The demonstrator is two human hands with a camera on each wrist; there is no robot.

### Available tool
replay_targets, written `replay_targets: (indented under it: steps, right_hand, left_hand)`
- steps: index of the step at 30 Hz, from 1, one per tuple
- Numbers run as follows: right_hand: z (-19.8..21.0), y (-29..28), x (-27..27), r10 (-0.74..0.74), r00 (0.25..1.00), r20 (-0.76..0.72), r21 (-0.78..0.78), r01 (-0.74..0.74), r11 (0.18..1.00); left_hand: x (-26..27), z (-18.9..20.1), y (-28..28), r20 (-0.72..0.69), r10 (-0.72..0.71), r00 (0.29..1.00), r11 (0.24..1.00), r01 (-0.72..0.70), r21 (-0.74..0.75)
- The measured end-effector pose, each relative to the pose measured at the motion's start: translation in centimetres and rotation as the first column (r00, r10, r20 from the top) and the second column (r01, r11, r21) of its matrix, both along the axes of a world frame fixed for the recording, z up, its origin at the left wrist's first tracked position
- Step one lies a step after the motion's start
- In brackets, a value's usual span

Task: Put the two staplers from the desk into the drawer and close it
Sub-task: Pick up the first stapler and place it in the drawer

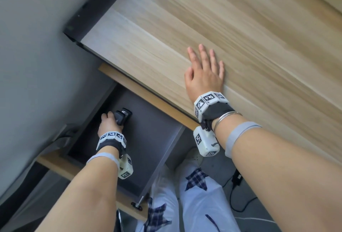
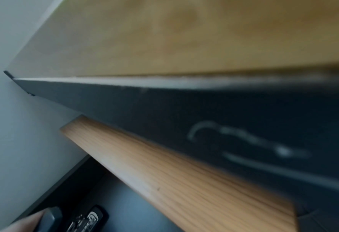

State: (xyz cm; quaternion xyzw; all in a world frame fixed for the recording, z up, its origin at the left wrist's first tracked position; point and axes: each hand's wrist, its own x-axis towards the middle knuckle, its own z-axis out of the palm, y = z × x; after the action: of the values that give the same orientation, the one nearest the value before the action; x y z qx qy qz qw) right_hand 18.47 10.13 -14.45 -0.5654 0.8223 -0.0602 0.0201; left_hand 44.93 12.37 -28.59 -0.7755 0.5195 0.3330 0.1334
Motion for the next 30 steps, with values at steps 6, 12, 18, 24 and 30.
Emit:
replay_targets:
  steps: [6, 12, 18, 24, 30]
  right_hand:
    - [0.2, 0.1, 0.0, 0.005, 1.000, -0.008, 0.022, -0.004, 1.000]
    - [0.3, 0.0, -0.1, 0.001, 1.000, 0.018, 0.035, -0.002, 0.999]
    - [1.3, 0.1, -0.1, 0.025, 0.996, 0.091, 0.096, -0.034, 0.995]
    - [4.1, 1.4, -1.9, 0.083, 0.975, 0.206, 0.236, -0.132, 0.963]
    - [8.2, 2.3, -5.0, 0.046, 0.957, 0.287, 0.326, -0.142, 0.935]
  left_hand:
    - [-0.1, -0.1, -0.3, -0.006, 0.005, 1.000, 1.000, -0.005, 0.020]
    - [-0.1, 2.6, -1.2, -0.014, -0.041, 0.999, 0.999, 0.041, 0.018]
    - [-0.9, 9.0, -2.8, 0.030, -0.196, 0.980, 0.981, 0.196, 0.008]
    - [-4.2, 16.6, -4.4, 0.039, -0.358, 0.933, 0.933, 0.359, -0.020]
    - [-9.7, 24.0, -6.6, 0.032, -0.484, 0.875, 0.875, 0.484, -0.003]
